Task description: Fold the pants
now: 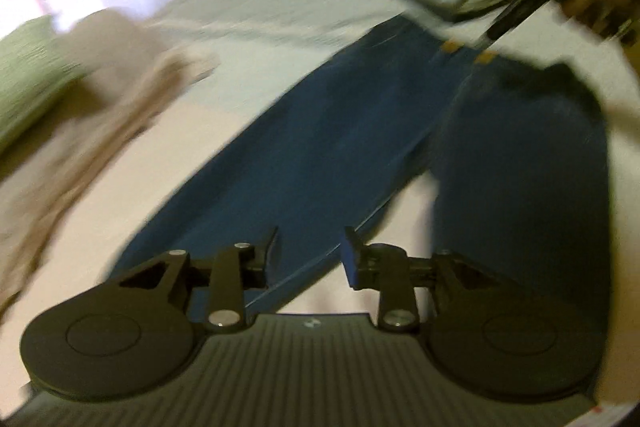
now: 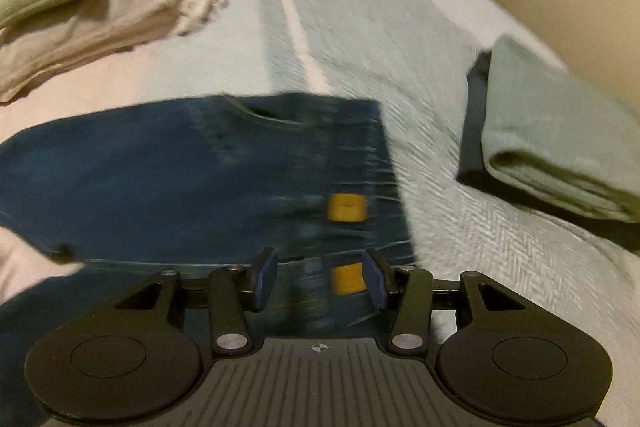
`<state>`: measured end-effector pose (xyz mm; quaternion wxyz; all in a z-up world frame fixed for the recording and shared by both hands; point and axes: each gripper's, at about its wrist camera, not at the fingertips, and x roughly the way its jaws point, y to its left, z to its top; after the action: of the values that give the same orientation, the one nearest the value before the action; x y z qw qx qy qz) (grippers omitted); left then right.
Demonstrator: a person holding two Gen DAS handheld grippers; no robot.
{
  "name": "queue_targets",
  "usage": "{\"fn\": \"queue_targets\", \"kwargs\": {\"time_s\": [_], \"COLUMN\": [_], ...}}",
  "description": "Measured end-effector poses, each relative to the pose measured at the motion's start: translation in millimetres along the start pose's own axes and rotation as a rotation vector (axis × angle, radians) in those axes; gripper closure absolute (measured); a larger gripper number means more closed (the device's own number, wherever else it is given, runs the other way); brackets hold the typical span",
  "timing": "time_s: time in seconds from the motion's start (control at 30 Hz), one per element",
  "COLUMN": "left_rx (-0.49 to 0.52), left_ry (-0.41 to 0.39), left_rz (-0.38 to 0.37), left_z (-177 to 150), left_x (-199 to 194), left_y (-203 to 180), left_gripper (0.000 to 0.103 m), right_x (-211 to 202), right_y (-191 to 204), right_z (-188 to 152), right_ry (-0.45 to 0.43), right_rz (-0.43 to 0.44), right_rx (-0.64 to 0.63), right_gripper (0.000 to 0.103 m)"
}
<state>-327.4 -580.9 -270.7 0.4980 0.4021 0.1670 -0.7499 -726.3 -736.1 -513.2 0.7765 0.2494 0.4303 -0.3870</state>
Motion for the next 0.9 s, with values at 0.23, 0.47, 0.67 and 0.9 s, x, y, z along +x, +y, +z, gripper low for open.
{"fn": "queue_targets", "kwargs": {"time_s": [0.23,0.47,0.67,0.9], "left_rx": [0.093,0.085,0.133,0.155], "left_ry": [0.128,0.177,0.201,0.159], "left_rz": [-0.093,-0.078,-0.073,-0.089], "left_z": [54.1,60.1,59.3,78.5], "left_x": [120.8,139.8,154.3,170.8], "left_y": [-95.1,-97.1,-107.1,-137.4], "left_gripper": [0.076,0.075,0.076,0.077], "right_x": [36.1,42.5,48.2,-0.1], "right_y": [-65.7,-84.7,-97.6,-131.6], "right_z": [-21.0,-37.3,-32.5,-17.0], "right_ry": [0.088,0.085,0.082,-0.068], "right_rz": [0.263,0.468,0.479,0.250], "right_rx": [0.055,0.153,0.297,0.223], "right_gripper": [0.059,0.059,0.102,0.103]}}
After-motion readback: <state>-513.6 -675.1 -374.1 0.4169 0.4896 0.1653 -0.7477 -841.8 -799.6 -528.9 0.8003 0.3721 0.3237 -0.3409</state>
